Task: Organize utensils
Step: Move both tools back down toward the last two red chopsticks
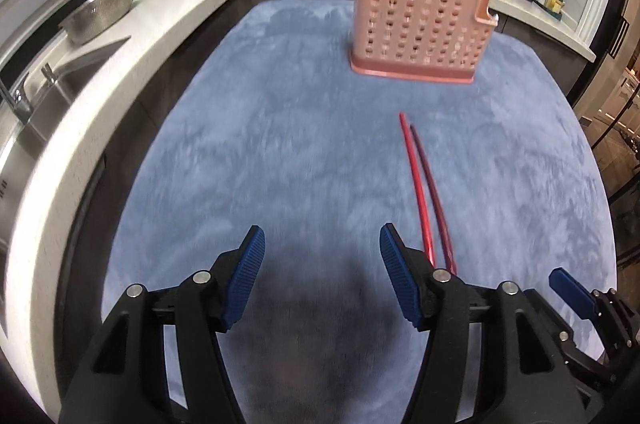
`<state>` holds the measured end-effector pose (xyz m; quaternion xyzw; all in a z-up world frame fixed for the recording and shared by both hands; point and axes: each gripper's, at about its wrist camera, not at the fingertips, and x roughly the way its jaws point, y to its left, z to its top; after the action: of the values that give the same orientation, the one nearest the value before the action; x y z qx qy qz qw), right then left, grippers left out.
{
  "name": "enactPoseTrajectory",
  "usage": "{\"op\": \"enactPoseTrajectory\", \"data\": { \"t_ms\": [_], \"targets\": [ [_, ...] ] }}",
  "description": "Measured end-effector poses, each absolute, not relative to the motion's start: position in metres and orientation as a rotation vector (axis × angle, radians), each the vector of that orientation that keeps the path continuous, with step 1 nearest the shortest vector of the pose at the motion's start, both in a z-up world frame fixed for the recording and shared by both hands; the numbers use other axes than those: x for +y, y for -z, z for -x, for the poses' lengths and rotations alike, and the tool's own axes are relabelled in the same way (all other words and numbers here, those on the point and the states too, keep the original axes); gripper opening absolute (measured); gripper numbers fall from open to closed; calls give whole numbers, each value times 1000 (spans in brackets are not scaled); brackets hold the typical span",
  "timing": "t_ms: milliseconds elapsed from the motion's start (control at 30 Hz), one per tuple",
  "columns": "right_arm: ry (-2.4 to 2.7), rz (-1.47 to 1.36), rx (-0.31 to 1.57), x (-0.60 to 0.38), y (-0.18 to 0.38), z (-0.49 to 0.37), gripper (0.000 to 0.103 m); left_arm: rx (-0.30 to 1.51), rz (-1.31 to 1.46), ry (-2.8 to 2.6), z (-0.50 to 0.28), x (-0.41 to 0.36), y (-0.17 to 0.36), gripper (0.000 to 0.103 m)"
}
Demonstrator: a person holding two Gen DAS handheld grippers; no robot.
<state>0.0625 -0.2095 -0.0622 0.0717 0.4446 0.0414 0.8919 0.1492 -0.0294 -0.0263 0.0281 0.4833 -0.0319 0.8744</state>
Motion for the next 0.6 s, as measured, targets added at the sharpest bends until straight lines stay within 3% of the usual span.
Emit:
{"op": "enactPoseTrajectory", "data": {
  "t_ms": [367, 600],
  "targets": [
    [-138, -107, 991, -180, 95, -50, 38, 1058, -73, 57, -132, -21, 51, 57],
    [-141, -101, 1013, -175, 104, -53, 24, 1080, -72, 51, -128, -17, 61, 57]
  ]
}}
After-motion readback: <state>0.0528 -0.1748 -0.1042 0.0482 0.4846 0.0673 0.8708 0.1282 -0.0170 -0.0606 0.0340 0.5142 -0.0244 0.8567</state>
